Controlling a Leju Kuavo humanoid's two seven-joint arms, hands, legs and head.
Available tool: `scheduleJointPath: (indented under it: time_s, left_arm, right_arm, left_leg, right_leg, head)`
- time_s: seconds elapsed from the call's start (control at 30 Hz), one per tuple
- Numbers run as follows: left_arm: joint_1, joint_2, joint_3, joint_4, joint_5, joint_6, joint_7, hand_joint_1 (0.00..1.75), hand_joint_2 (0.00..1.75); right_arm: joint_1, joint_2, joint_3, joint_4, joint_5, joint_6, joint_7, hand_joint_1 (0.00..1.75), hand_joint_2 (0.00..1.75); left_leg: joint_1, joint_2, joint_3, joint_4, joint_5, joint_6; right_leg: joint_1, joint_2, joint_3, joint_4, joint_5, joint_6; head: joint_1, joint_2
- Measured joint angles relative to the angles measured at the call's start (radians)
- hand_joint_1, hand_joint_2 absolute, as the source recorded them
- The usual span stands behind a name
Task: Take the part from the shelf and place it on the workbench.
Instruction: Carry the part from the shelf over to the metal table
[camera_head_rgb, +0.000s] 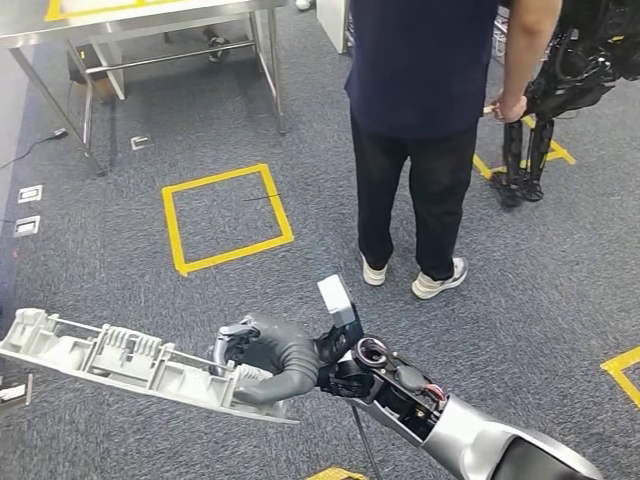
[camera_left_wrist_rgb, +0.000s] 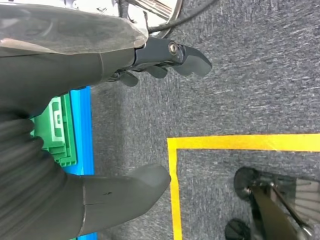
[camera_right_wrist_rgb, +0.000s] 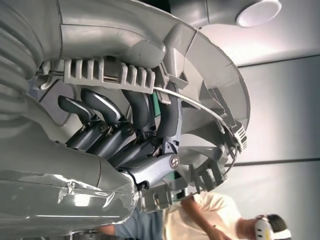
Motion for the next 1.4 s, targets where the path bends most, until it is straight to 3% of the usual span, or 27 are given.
scheduleJointPath:
  time_s: [0.07,0.2,0.37,0.47,0.67,1.0,1.1,1.17,1.23,1.27,1.33,1.37,1.4]
  left_arm:
    - [0.0,-0.001,0.0,0.0,0.001,0.0,-0.001,0.0,1.75]
    - [0.0,-0.003,0.0,0.0,0.005,0.0,-0.001,0.0,1.75]
    - [0.0,-0.002,0.0,0.0,0.008,0.0,-0.001,0.0,1.75]
    - [0.0,-0.002,0.0,0.0,0.008,0.0,-0.001,0.0,1.75]
    - [0.0,-0.002,0.0,0.0,0.012,0.0,-0.001,0.0,1.75]
    - [0.0,-0.002,0.0,0.0,0.015,-0.021,-0.002,0.0,1.75]
    - [0.0,-0.001,0.0,0.0,0.008,-0.026,-0.004,0.0,1.75]
    - [0.0,0.001,0.0,0.0,0.005,-0.028,-0.005,0.0,1.75]
    - [0.001,0.001,0.0,0.0,0.002,-0.029,-0.007,0.0,1.75]
    - [0.001,0.001,0.0,0.0,0.0,-0.029,-0.008,0.0,1.75]
    - [0.0,0.001,0.0,0.0,-0.002,-0.029,-0.009,0.0,1.75]
    - [0.0,0.001,0.0,0.0,-0.002,-0.029,-0.01,0.0,1.75]
    - [0.0,0.001,0.0,0.0,-0.002,-0.029,-0.012,0.0,1.75]
  right_arm:
    - [0.0,0.0,0.002,0.0,0.002,-0.009,0.007,1.75,1.75]
    - [-0.001,-0.001,0.005,0.0,0.002,-0.03,0.02,1.75,1.75]
    - [-0.001,-0.001,0.007,0.0,0.001,-0.039,0.025,1.75,1.75]
    - [-0.001,-0.001,0.007,0.0,0.001,-0.039,0.025,1.75,1.75]
    - [-0.001,-0.001,0.007,0.001,0.001,-0.042,0.026,1.75,1.75]
    - [-0.001,-0.001,0.011,0.002,0.0,-0.05,0.029,1.75,1.75]
    - [-0.001,-0.001,0.012,0.002,0.0,-0.056,0.031,1.75,1.75]
    - [-0.001,-0.001,0.013,0.002,0.0,-0.058,0.031,1.75,1.75]
    - [-0.001,-0.001,0.013,0.002,0.0,-0.059,0.032,1.75,1.75]
    - [-0.002,-0.001,0.013,0.002,0.0,-0.059,0.032,1.75,1.75]
    - [-0.001,-0.002,0.014,0.002,-0.001,-0.06,0.032,1.75,1.75]
    - [0.001,-0.003,0.014,0.002,0.0,-0.06,0.033,1.75,1.75]
    - [0.003,-0.004,0.014,0.002,0.0,-0.061,0.033,1.75,1.75]
  left_leg:
    - [-0.003,0.002,0.026,-0.048,0.006,0.01]
    - [-0.007,0.0,0.028,-0.049,0.006,0.017]
    - [-0.013,0.0,0.028,-0.048,0.004,0.027]
    - [-0.015,0.0,0.028,-0.047,0.003,0.03]
    - [-0.017,0.0,0.028,-0.047,0.002,0.031]
    - [-0.017,0.001,0.028,-0.045,0.001,0.035]
    - [-0.02,0.001,0.026,-0.046,-0.002,0.04]
    - [-0.02,-0.002,0.031,-0.054,-0.006,0.051]
    - [-0.017,-0.005,0.048,-0.066,-0.007,0.063]
    - [-0.016,-0.007,0.057,-0.07,-0.007,0.067]
    - [-0.015,-0.011,0.067,-0.072,-0.012,0.069]
    - [-0.016,-0.014,0.071,-0.072,-0.016,0.069]
    - [-0.016,-0.018,0.076,-0.071,-0.022,0.067]
  right_leg:
    - [0.005,-0.002,-0.003,0.006,-0.007,0.004]
    - [0.005,0.001,-0.002,0.008,-0.009,-0.019]
    - [0.0,0.001,0.002,0.001,-0.003,-0.008]
    - [-0.003,0.001,0.003,-0.001,-0.003,0.005]
    - [-0.005,0.001,0.003,-0.003,-0.003,0.021]
    - [-0.006,0.001,0.003,-0.003,-0.004,0.027]
    - [-0.009,0.0,0.006,-0.003,-0.002,0.032]
    - [-0.01,0.0,0.008,0.006,0.001,0.041]
    - [-0.013,0.011,-0.005,0.045,-0.016,0.048]
    - [-0.013,0.021,-0.027,0.088,-0.038,0.049]
    - [-0.014,0.041,-0.104,0.226,-0.095,0.051]
    - [-0.015,0.045,-0.143,0.287,-0.112,0.052]
    - [-0.015,0.046,-0.169,0.318,-0.112,0.052]
  head:
    - [0.004,0.0]
    - [0.019,0.0]
    - [0.029,0.0]
    - [0.03,0.0]
    - [0.027,0.0]
    - [0.014,0.0]
    - [0.012,0.0]
    - [0.011,0.0]
    - [0.013,0.0]
    - [0.015,0.0]
    - [0.021,0.0]
    - [0.024,0.0]
    - [0.026,0.0]
